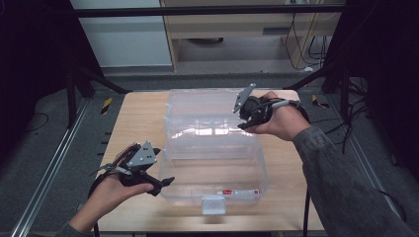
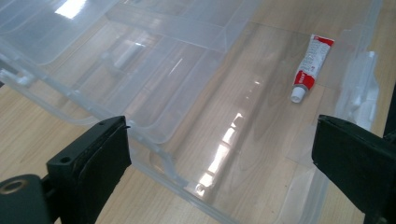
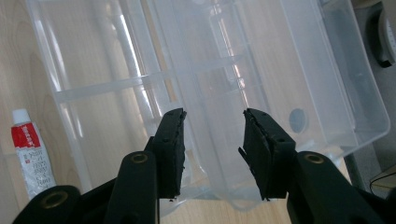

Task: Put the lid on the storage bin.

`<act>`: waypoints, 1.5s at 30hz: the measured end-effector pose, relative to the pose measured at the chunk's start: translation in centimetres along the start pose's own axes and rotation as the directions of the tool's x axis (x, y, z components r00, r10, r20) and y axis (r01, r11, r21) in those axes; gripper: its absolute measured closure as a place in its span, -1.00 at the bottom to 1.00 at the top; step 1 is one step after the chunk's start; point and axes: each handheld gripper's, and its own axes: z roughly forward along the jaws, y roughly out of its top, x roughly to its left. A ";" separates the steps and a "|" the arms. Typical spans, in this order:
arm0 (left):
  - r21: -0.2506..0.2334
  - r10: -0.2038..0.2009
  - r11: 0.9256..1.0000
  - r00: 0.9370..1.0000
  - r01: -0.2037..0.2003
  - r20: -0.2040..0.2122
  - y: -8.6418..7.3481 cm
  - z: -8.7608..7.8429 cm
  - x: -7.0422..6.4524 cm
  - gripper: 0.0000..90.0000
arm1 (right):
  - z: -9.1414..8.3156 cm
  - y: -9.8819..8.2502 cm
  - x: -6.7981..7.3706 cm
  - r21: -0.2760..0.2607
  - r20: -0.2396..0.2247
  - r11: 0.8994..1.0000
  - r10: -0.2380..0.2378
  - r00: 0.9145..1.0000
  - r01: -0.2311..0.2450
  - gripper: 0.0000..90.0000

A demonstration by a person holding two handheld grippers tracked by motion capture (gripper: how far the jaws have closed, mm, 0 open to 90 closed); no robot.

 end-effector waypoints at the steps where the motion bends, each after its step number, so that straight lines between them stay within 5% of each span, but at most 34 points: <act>1: 0.002 0.004 1.000 1.000 -0.004 0.002 0.0 0.1 -0.1 -0.91 | 0.2 0.1 -0.1 0.009 -0.003 1.000 -0.008 1.000 0.008 0.30; 23: 0.043 0.070 0.996 0.995 -0.073 0.069 -0.2 1.2 -1.7 -0.91 | 2.3 1.1 -0.7 0.084 -0.112 0.988 -0.123 0.986 0.132 0.68; 32: 0.073 0.098 0.991 0.983 -0.110 0.155 -0.9 2.1 -2.9 -0.84 | 2.1 1.1 -0.6 0.083 -0.119 0.984 -0.148 0.982 0.158 0.81; 39: 0.106 0.091 0.988 0.973 -0.116 0.212 -1.6 2.5 -3.5 -0.61 | 2.2 1.1 -0.6 0.084 -0.113 0.985 -0.140 0.984 0.150 0.80; 43: 0.127 0.092 0.984 0.968 -0.124 0.233 -2.0 3.0 -3.8 -0.29 | 2.2 1.1 -0.5 0.085 -0.107 0.985 -0.140 0.984 0.150 0.80; 45: 0.166 0.108 0.975 0.967 -0.148 0.231 -2.4 3.6 -4.1 -0.13 | 2.2 1.1 -0.5 0.086 -0.107 0.985 -0.141 0.984 0.150 0.79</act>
